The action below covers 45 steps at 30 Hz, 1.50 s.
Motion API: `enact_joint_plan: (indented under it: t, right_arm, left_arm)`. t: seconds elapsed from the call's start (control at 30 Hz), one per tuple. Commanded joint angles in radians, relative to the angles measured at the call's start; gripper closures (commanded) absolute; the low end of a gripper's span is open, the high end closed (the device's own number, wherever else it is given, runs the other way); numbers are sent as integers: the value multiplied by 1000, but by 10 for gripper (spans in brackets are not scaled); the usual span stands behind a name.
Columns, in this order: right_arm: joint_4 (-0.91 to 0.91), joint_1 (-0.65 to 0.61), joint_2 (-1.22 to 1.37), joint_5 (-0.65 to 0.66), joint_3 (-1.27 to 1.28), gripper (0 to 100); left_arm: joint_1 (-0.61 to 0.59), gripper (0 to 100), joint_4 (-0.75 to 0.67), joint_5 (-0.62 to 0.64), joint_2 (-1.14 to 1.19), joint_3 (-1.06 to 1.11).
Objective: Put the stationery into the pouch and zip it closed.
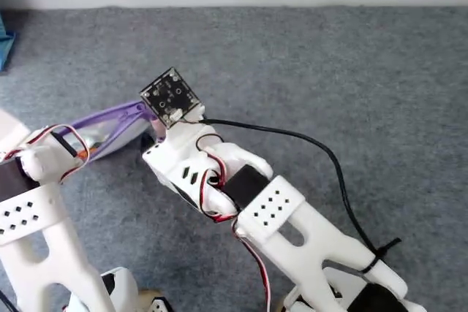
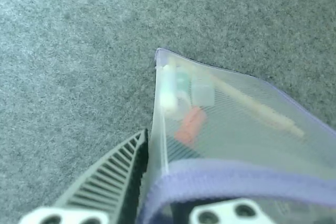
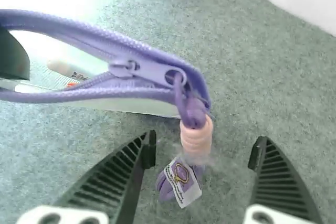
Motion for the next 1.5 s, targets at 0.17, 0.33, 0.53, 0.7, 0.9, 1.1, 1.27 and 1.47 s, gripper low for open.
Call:
enact_joint_plan:
  t: [0.17, 0.33, 0.53, 0.7, 0.9, 1.1, 1.27, 1.47]
  right_arm:
    - [-101, -5, 44, 101, -6, 735]
    - [-101, 18, 42, 101, -6, 917]
    - [-99, 53, 33, 101, -9, 990]
    - [24, 77, -71, 101, -9, 990]
    - [268, 73, -262, 95, -14, 991]
    - [440, 8, -420, 94, -14, 991]
    - [558, -2, -478, -2, -14, 991]
    - [705, 2, -535, -57, -8, 991]
  left_arm:
    - [5, 987, -8, 15, -2, -36]
    - [5, 987, -8, 15, -2, -36]
    - [5, 987, -12, 15, 0, -36]
    - [5, 987, -11, 14, -5, -36]
    - [51, 963, 17, 11, -6, -53]
    - [147, 701, -80, 66, 2, -97]
    - [356, 622, -267, 68, 3, -110]
    - [632, 660, -448, 3, 86, -114]
